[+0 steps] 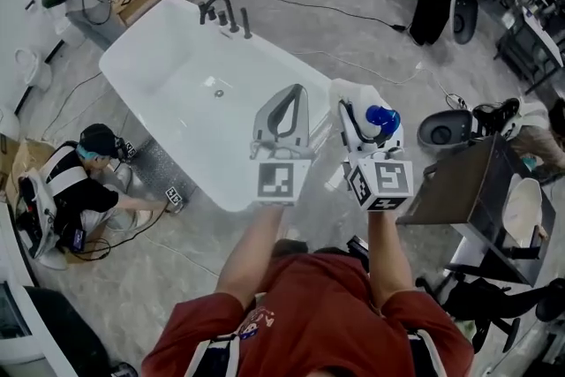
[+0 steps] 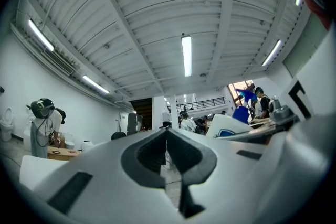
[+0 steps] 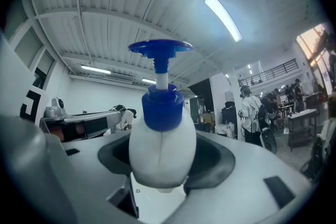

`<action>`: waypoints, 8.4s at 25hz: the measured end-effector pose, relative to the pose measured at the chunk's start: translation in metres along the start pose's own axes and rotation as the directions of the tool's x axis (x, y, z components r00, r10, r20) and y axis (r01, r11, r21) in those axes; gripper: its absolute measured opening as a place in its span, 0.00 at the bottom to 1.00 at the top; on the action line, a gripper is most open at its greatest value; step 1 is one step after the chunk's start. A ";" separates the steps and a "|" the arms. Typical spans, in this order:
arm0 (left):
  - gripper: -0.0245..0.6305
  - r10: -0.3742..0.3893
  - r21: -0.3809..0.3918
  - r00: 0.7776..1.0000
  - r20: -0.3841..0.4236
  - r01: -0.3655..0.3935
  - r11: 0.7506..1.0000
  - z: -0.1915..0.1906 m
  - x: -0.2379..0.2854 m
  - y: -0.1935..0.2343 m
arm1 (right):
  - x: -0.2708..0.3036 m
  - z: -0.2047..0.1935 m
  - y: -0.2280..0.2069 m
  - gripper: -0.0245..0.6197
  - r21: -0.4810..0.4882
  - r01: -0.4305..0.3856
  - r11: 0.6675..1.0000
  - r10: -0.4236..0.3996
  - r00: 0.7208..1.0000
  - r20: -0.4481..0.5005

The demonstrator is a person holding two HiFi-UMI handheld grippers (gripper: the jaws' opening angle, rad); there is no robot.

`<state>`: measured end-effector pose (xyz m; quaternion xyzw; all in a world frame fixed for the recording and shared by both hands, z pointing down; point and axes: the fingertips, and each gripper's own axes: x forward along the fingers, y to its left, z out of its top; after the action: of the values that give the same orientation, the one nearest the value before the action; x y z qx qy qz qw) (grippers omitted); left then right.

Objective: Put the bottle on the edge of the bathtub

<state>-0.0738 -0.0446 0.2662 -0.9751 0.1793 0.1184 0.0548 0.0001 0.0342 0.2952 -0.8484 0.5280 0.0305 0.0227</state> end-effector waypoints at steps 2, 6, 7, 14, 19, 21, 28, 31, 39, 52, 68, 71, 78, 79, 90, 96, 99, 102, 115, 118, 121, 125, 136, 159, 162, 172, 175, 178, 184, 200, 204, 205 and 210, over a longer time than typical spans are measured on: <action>0.06 -0.004 0.003 1.000 0.008 0.004 1.000 -0.003 0.007 0.012 | 0.012 -0.001 0.004 0.46 -0.007 0.002 1.000 -0.003 1.000 -0.001; 0.06 0.001 -0.012 1.000 0.005 -0.001 1.000 -0.014 0.018 0.027 | 0.030 -0.006 0.003 0.46 -0.013 0.009 1.000 -0.009 1.000 -0.004; 0.06 0.003 -0.016 1.000 -0.001 -0.003 1.000 -0.018 0.021 0.029 | 0.034 -0.008 0.003 0.46 -0.013 0.009 1.000 -0.009 1.000 -0.004; 0.06 0.011 -0.004 1.000 -0.025 -0.011 1.000 -0.039 0.049 0.035 | 0.065 -0.020 -0.014 0.46 -0.002 -0.008 1.000 0.008 1.000 0.000; 0.06 0.003 0.021 1.000 -0.018 -0.003 1.000 -0.047 0.087 0.026 | 0.090 -0.024 -0.044 0.46 0.014 -0.028 1.000 0.028 1.000 0.004; 0.06 -0.004 0.038 1.000 -0.022 0.005 0.999 -0.047 0.106 0.023 | 0.103 -0.021 -0.058 0.46 0.016 -0.033 0.999 0.033 0.999 0.007; 0.06 0.022 0.049 1.000 -0.019 -0.021 0.999 -0.046 0.171 0.007 | 0.141 -0.011 -0.112 0.46 0.018 -0.059 0.998 0.059 0.998 0.011; 0.06 0.050 0.032 0.999 -0.019 -0.049 0.998 -0.050 0.197 -0.001 | 0.156 -0.012 -0.138 0.46 0.022 -0.069 0.997 0.069 0.998 0.007; 0.06 0.054 0.031 0.998 -0.020 -0.054 0.998 -0.065 0.270 -0.042 | 0.179 -0.013 -0.220 0.46 0.029 -0.070 0.997 0.070 0.997 0.013; 0.06 0.087 0.043 0.995 -0.049 -0.085 0.995 -0.094 0.326 -0.057 | 0.216 -0.039 -0.273 0.46 0.065 -0.089 0.994 0.092 0.995 -0.035; 0.06 0.190 0.036 0.981 -0.040 -0.188 0.981 -0.104 0.324 0.052 | 0.299 -0.041 -0.201 0.46 0.026 -0.176 0.984 0.178 0.983 -0.054; 0.06 0.211 0.050 0.977 -0.040 -0.209 0.977 -0.103 0.320 0.074 | 0.316 -0.042 -0.184 0.46 0.024 -0.204 0.979 0.205 0.977 -0.060; 0.06 0.304 0.054 0.951 -0.053 -0.302 0.952 -0.103 0.290 0.128 | 0.343 -0.051 -0.130 0.46 0.010 -0.284 0.959 0.284 0.954 -0.095; 0.06 0.315 0.057 0.947 -0.057 -0.312 0.948 -0.104 0.286 0.134 | 0.347 -0.053 -0.124 0.46 0.012 -0.293 0.956 0.293 0.951 -0.100; 0.06 0.476 0.071 0.875 -0.090 -0.472 0.879 -0.126 0.278 0.185 | 0.400 -0.075 -0.082 0.46 0.016 -0.455 0.890 0.453 0.881 -0.140; 0.06 0.532 0.114 0.840 -0.112 -0.521 0.846 -0.143 0.295 0.191 | 0.429 -0.094 -0.090 0.46 0.032 -0.532 0.846 0.530 0.831 -0.169; 0.06 0.581 0.105 0.806 -0.112 -0.571 0.814 -0.149 0.300 0.192 | 0.442 -0.105 -0.096 0.46 0.039 -0.557 0.830 0.554 0.812 -0.184; 0.06 0.612 0.136 0.783 -0.111 -0.599 0.789 -0.160 0.300 0.194 | 0.451 -0.116 -0.098 0.46 0.043 -0.583 0.812 0.578 0.791 -0.201; 0.06 0.734 0.151 0.670 -0.115 -0.718 0.679 -0.189 0.289 0.195 | 0.477 -0.194 -0.083 0.46 0.095 -0.690 0.718 0.680 0.666 -0.308; 0.06 0.754 0.159 0.647 -0.115 -0.737 0.656 -0.197 0.287 0.193 | 0.479 -0.221 -0.079 0.46 0.116 -0.708 0.697 0.697 0.630 -0.342; 0.06 0.764 0.170 0.632 -0.128 -0.745 0.645 -0.208 0.291 0.189 | 0.485 -0.250 -0.083 0.46 0.122 -0.717 0.687 0.700 0.607 -0.375; 0.06 0.775 0.186 0.617 -0.137 -0.753 0.632 -0.217 0.292 0.187 | 0.490 -0.279 -0.085 0.46 0.125 -0.716 0.687 0.693 0.593 -0.409; 0.06 0.760 0.186 0.613 -0.215 -0.738 0.648 -0.259 0.289 0.170 | 0.479 -0.359 -0.076 0.46 0.123 -0.746 0.655 0.691 0.525 -0.496; 0.06 0.757 0.211 0.606 -0.244 -0.729 0.651 -0.287 0.291 0.166 | 0.467 -0.466 -0.080 0.46 0.117 -0.735 0.668 0.630 0.475 -0.614; 0.06 0.750 0.205 0.609 -0.257 -0.724 0.658 -0.292 0.292 0.161 | 0.461 -0.471 -0.078 0.46 0.119 -0.740 0.662 0.638 0.473 -0.608; 0.06 0.741 0.194 0.617 -0.263 -0.719 0.667 -0.297 0.297 0.152 | 0.460 -0.468 -0.077 0.49 0.123 -0.724 0.678 0.638 0.497 -0.588; 0.06 0.734 0.180 0.617 -0.286 -0.717 0.673 -0.307 0.297 0.147 | 0.457 -0.469 -0.072 0.53 0.122 -0.740 0.661 0.642 0.474 -0.602; 0.06 0.725 0.170 0.615 -0.308 -0.715 0.679 -0.314 0.299 0.143 | 0.456 -0.468 -0.071 0.56 0.114 -0.751 0.650 0.643 0.463 -0.610; 0.06 0.721 0.173 0.626 -0.298 -0.707 0.686 -0.310 0.304 0.139 | 0.456 -0.463 -0.075 0.58 0.109 -0.755 0.647 0.645 0.465 -0.606; 0.06 0.723 0.146 0.646 -0.242 -0.713 0.686 -0.286 0.311 0.138 | 0.456 -0.431 -0.085 0.61 0.099 -0.761 0.641 0.656 0.477 -0.585; 0.06 0.721 0.147 0.656 -0.223 -0.709 0.690 -0.278 0.307 0.141 | 0.452 -0.423 -0.083 0.62 0.085 -0.766 0.637 0.655 0.480 -0.584; 0.06 0.721 0.146 0.658 -0.218 -0.708 0.691 -0.276 0.306 0.141 | 0.451 -0.422 -0.083 0.62 0.078 -0.768 0.636 0.653 0.481 -0.584; 0.06 0.707 0.141 0.676 -0.208 -0.694 0.706 -0.266 0.295 0.146 | 0.444 -0.409 -0.084 0.64 0.059 -0.768 0.637 0.644 0.490 -0.587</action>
<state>0.1970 -0.3189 0.4400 -0.8370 0.5472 0.0037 0.0071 0.2826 -0.3549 0.6702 -0.5202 0.8054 -0.1559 -0.2373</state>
